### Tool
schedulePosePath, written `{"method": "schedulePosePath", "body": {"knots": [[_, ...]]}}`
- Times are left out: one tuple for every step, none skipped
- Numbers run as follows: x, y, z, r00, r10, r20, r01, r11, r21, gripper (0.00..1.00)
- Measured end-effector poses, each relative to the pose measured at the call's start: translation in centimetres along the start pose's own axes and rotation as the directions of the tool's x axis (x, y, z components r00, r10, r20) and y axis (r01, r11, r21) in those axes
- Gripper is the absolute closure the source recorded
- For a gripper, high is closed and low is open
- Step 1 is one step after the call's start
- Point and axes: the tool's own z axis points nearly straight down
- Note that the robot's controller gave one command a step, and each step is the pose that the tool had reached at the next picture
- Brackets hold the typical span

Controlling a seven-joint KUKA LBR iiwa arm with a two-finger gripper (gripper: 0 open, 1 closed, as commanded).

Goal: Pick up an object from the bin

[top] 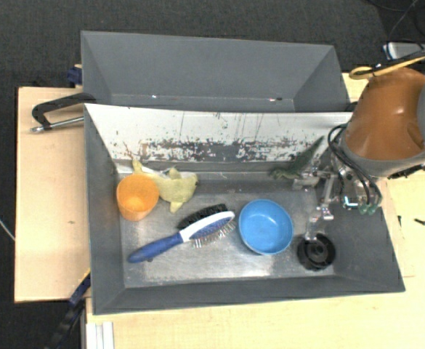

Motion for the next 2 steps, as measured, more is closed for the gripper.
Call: {"method": "schedulePosePath", "body": {"knots": [[0.4,3.3,3.7,0.905,-0.426,0.004,0.426,0.905,0.001,0.00],[-1.8,7.6,6.8,0.812,-0.584,0.000,0.584,0.812,0.011,0.00]]}}
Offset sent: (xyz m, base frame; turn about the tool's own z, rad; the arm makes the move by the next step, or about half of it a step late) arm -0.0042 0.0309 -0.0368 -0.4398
